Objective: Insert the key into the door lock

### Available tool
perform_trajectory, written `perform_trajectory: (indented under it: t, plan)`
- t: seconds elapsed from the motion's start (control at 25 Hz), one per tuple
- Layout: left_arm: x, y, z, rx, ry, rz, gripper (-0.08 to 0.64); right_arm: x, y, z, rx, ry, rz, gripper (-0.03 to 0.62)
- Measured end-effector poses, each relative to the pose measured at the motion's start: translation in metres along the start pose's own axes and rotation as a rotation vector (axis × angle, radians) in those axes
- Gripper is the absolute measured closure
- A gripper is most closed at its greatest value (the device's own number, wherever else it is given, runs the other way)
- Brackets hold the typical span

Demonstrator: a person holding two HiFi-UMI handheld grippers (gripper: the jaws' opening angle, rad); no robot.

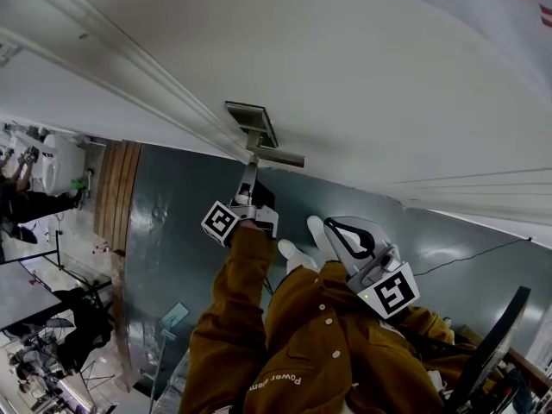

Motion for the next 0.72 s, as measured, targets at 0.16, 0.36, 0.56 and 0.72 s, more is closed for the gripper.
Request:
perform_trajectory:
  t: [0.16, 0.36, 0.56, 0.72]
  plan:
    - [0.0, -0.01, -0.001, 0.001, 0.011, -0.016, 0.535, 0.004, 0.003, 0.006, 0.008, 0.0, -0.007, 0.586]
    - [-0.003, -0.013, -0.001, -0.018, 0.005, -0.006, 0.535, 0.006, -0.002, 0.007, 0.001, 0.001, -0.011, 0.587]
    - [-0.009, -0.013, -0.002, -0.053, 0.026, -0.001, 0.535, 0.007, -0.01, 0.009, -0.001, 0.002, -0.008, 0.588]
    - [-0.004, -0.01, -0.001, -0.039, 0.01, 0.012, 0.535, 0.007, -0.01, 0.01, 0.002, -0.003, -0.012, 0.586]
Point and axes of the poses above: the fingertips, and each gripper's own axes: x forward along the fingers, y to its right, z out of its underside, the point moved 10 cm from there along -x, backward along the fingers, and after that the axes turned 10 degrees about x, right-handed, at the moved point
